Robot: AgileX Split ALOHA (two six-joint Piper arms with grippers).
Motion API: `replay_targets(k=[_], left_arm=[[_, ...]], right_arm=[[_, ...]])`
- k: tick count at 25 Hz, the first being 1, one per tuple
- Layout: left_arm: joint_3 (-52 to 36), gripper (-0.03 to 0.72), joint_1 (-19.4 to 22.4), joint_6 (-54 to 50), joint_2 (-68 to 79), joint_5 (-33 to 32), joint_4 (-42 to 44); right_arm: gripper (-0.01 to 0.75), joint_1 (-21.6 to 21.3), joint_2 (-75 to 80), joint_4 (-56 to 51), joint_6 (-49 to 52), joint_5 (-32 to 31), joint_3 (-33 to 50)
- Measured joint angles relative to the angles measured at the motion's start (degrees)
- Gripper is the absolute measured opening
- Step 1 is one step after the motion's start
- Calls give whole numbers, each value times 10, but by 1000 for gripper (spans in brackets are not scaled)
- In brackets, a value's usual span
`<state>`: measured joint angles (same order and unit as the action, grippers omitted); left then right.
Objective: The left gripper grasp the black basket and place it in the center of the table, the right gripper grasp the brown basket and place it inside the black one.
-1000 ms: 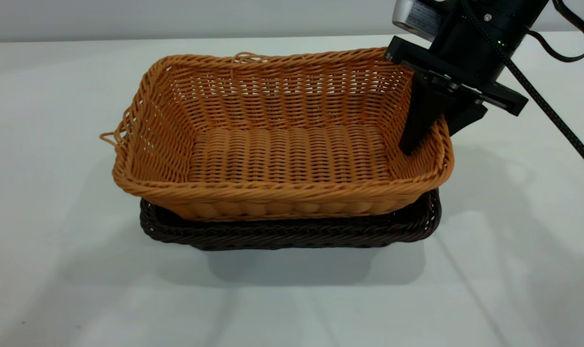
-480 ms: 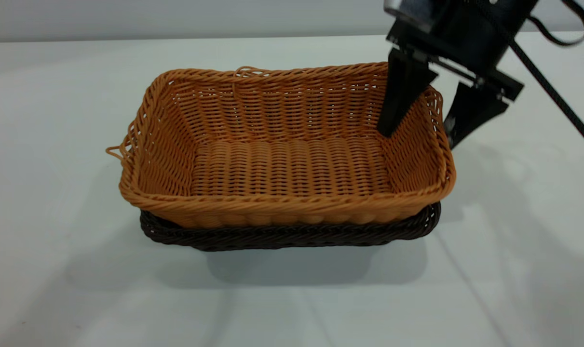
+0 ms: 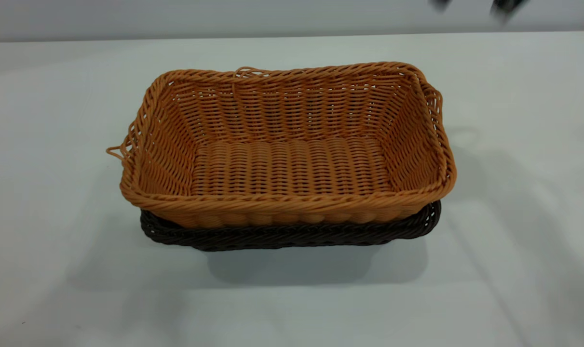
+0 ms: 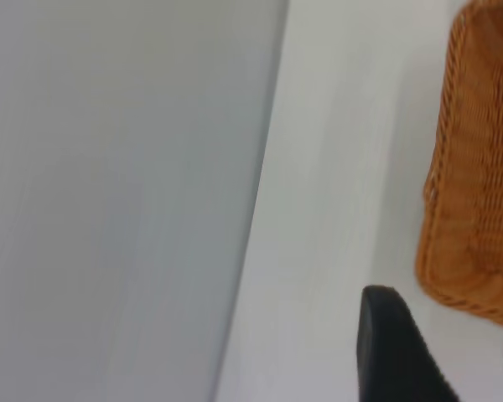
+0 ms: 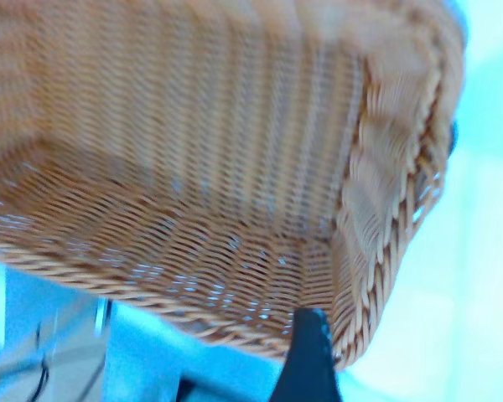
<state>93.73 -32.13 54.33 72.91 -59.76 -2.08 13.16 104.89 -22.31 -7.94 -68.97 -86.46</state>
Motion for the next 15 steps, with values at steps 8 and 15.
replay_targets(k=[8,15], left_arm=[[0,303,0,-260,-95,-71,6],[-61,305,0,-413,-150,-71,21]], right_arm=[[534,0,-292,80,19,-23,0],[534,0,-536,147,88,-31,121]])
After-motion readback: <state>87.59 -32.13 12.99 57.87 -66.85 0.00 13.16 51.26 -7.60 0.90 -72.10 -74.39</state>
